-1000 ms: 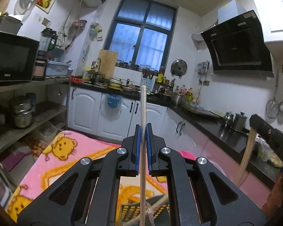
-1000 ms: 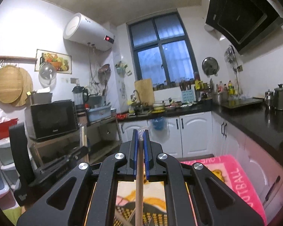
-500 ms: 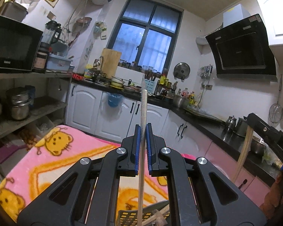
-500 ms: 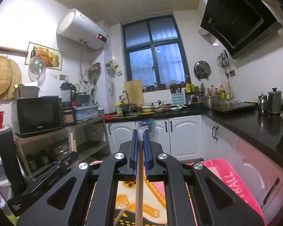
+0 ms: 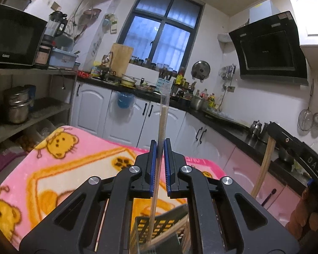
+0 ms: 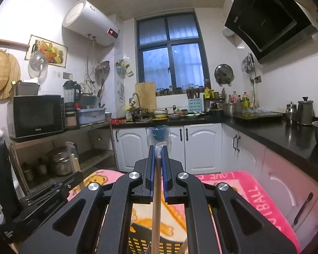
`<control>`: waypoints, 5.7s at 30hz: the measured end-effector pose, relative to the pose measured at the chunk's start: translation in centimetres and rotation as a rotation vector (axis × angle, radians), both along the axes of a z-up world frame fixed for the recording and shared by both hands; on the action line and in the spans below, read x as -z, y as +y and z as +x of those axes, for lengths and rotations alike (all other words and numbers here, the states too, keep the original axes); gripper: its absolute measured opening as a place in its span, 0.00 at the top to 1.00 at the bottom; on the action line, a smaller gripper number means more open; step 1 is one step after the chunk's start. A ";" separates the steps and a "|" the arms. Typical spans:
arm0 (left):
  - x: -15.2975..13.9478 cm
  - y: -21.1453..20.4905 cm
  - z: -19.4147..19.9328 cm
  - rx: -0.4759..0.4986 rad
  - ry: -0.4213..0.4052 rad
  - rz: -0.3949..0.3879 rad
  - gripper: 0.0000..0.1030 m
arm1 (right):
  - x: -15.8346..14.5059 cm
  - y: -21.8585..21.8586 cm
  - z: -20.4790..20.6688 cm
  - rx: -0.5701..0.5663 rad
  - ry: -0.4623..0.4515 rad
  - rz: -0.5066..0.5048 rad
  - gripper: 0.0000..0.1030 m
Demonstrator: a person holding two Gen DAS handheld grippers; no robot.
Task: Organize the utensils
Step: 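Lift both wrapped chopsticks upright and carry them above the green caddy, then lower the chopsticks into the caddy slots and open both tools, then lower the left tool and close it on a wrapped chopstick while the right tool grasps another, then lift both wrapped chopsticks upright and carry them above the green caddy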
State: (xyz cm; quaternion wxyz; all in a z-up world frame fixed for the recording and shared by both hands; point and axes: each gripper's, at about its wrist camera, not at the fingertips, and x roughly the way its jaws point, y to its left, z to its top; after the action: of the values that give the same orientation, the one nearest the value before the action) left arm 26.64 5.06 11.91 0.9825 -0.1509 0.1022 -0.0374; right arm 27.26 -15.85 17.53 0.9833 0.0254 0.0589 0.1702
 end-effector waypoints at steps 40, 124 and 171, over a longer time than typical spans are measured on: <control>4.5 1.1 -7.9 0.124 0.247 -0.066 0.36 | 5.4 -7.0 -7.7 0.050 0.318 0.049 0.61; 14.8 -8.7 -5.5 0.268 0.665 0.169 0.51 | 17.2 -8.6 -7.8 -0.058 0.808 -0.006 0.66; 12.3 -8.6 -5.6 0.227 0.569 0.080 0.97 | 12.6 -5.9 -8.5 -0.193 0.647 -0.039 0.93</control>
State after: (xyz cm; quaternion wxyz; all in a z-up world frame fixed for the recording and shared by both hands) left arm 20.99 -3.49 -0.42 0.9093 -0.1040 0.3906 -0.0991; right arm 18.74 -21.72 4.95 0.8932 0.0535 0.3735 0.2447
